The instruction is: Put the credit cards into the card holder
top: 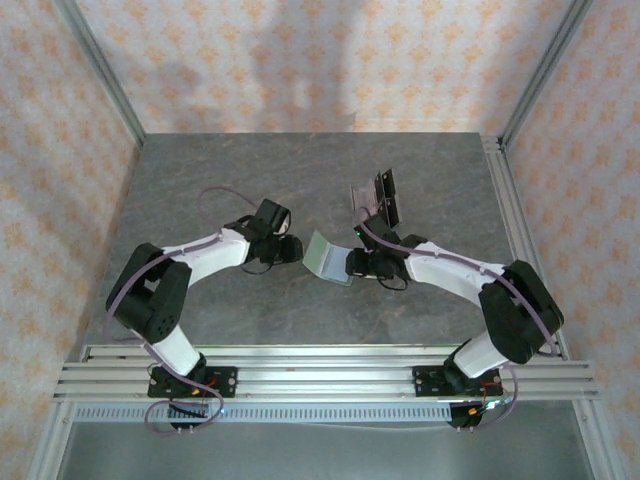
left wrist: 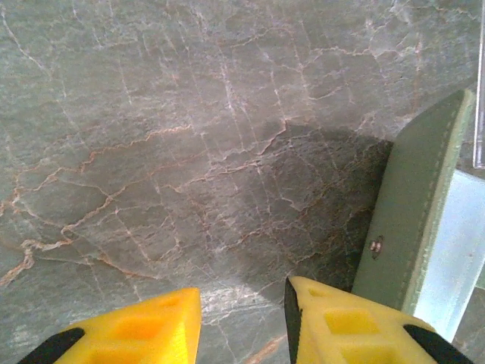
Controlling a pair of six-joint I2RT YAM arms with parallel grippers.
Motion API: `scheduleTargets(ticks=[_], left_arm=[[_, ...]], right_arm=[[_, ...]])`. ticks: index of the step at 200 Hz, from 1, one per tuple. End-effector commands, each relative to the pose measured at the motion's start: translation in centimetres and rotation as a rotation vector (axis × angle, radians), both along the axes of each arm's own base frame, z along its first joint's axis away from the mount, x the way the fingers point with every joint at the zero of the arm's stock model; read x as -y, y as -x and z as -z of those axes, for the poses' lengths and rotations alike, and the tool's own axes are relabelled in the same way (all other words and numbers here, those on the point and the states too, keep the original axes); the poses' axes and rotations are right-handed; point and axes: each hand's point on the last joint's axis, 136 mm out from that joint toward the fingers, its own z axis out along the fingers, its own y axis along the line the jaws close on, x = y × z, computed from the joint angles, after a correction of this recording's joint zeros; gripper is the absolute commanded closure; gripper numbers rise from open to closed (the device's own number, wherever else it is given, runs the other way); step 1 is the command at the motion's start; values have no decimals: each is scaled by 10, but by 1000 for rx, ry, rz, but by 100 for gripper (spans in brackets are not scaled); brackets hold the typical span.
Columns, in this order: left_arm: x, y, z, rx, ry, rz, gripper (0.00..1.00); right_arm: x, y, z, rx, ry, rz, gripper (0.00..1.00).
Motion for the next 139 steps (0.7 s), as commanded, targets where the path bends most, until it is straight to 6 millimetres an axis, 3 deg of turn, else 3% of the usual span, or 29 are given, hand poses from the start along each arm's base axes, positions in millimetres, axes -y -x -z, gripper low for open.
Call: scheduleTargets(ticks=[1,56,92,139], left_arm=[[2,-1,-1,26,1,13,62],[-12,-7,-26,142,-12,-57,36],[-3,-16,-27,151,13,-40,33],[23,-29,-21,130,108,-3,32]], right_arm=[[5,-3,0,2,36,8,52],[-3,-15,5,2,22,9,52],[-3,-22,15,-8,21,20,53],[-1,-24,26,-26,22,26,56]])
